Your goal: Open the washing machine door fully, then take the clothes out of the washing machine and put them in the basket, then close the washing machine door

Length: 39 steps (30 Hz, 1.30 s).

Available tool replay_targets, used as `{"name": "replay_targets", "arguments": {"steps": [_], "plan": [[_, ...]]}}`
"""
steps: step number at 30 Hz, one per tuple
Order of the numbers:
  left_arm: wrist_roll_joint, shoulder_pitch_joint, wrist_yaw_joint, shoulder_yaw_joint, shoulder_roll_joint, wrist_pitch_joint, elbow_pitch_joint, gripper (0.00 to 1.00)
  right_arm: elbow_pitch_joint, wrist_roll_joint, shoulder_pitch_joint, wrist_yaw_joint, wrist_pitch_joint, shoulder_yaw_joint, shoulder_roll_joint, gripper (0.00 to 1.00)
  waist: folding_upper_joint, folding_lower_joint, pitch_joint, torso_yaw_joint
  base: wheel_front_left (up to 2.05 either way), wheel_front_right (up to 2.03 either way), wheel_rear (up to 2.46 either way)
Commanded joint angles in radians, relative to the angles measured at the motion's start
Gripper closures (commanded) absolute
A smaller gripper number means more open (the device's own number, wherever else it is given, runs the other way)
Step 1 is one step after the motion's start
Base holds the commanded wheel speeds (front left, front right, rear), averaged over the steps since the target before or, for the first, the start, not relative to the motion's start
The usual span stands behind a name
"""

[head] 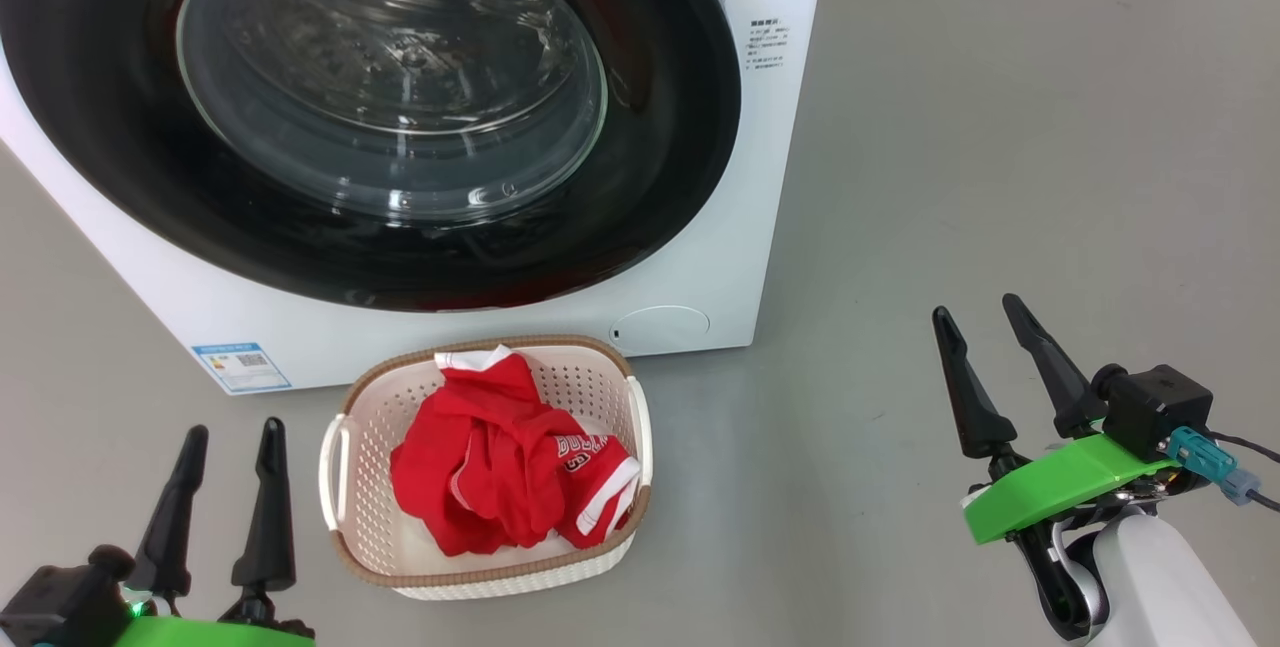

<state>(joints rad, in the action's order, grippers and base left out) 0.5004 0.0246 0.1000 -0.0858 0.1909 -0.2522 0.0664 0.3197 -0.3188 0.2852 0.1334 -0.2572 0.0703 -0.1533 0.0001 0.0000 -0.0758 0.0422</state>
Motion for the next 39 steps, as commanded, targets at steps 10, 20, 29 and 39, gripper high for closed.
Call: {"name": "replay_targets", "arguments": {"steps": [10, 20, 29, 39], "plan": [[0.015, 0.019, -0.008, 0.035, 0.032, -0.005, -0.024, 0.00, -0.023, 0.005, 0.001, -0.003, -0.005, 0.020, 0.006, 0.00, -0.0001, 0.0000, -0.001, 0.000, 0.00, 0.00, 0.00], [0.032, -0.007, 0.000, -0.011, -0.022, 0.006, 0.040, 1.00, 0.036, -0.017, -0.020, 0.000, 0.006, 0.004, 0.010, 1.00, -0.0001, 0.0000, -0.003, 0.000, 0.00, 0.00, 0.00], [0.112, -0.001, 0.003, 0.004, -0.030, 0.032, 0.050, 1.00, 0.028, -0.111, -0.034, 0.000, 0.033, -0.010, 0.017, 1.00, -0.0001, 0.0002, 0.004, -0.003, 0.00, 0.00, 0.00], [0.200, 0.008, 0.005, 0.020, -0.038, 0.060, 0.063, 1.00, 0.019, -0.213, -0.045, 0.000, 0.062, -0.025, 0.024, 1.00, -0.0001, 0.0000, 0.009, -0.007, 0.00, 0.00, 0.00]]}}
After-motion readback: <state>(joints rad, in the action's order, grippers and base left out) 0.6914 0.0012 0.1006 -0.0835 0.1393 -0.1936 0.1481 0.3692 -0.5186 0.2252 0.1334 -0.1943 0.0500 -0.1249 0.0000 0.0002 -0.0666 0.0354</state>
